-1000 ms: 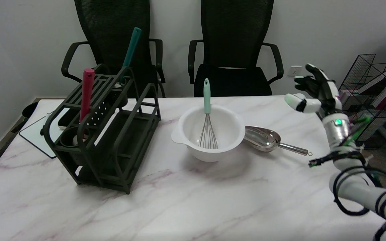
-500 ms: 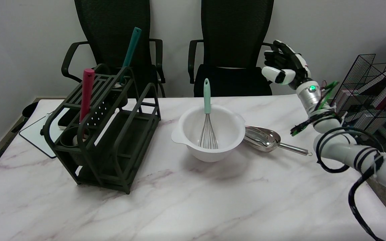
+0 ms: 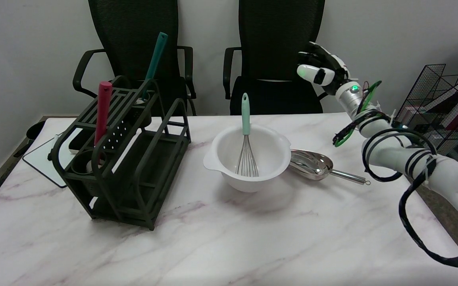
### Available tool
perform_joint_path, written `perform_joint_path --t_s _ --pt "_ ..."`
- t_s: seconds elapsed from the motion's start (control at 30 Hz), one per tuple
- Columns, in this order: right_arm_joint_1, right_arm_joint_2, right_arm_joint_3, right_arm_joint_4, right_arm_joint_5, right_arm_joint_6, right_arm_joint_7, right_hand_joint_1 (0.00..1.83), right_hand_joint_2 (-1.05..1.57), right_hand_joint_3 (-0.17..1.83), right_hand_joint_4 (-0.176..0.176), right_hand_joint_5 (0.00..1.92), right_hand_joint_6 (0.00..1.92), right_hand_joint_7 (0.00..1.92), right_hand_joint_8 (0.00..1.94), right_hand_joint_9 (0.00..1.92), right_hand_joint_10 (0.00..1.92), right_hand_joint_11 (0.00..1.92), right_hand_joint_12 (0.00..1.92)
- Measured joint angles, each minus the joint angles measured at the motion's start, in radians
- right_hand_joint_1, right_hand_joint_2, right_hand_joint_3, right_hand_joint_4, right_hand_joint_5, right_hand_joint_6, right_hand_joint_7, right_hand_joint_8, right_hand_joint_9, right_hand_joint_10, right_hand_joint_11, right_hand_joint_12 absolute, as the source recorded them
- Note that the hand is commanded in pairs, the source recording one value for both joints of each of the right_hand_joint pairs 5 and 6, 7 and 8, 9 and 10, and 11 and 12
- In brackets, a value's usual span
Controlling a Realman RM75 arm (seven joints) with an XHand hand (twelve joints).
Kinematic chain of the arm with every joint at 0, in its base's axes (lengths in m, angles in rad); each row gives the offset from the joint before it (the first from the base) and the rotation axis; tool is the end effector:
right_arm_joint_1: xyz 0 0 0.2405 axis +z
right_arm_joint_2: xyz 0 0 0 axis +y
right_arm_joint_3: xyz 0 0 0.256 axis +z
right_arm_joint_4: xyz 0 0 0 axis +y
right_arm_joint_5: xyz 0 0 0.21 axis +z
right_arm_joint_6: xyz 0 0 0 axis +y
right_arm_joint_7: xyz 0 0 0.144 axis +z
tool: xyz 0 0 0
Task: Pick up the whisk.
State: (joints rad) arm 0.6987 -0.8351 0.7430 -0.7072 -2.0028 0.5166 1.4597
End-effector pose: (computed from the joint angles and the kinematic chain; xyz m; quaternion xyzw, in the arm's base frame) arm -0.2123 -0.4529 0.4715 0.4973 -0.4008 0.5471 0.5411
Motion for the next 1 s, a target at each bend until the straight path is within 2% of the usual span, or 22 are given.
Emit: perform_joint_path --t_s 0.5,1.0 --pt "0.107 -0.067 -0.115 0.059 -0.034 -0.133 0.157 1.11 -0.33 1.20 0.000 0.09 0.09 0.43 0.43 0.40 0.40 0.43 0.43" --pt "0.123 -0.176 -0.154 0.091 -0.039 -0.198 0.213 1.10 -0.28 1.17 0.000 0.10 0.10 0.46 0.46 0.43 0.43 0.46 0.46"
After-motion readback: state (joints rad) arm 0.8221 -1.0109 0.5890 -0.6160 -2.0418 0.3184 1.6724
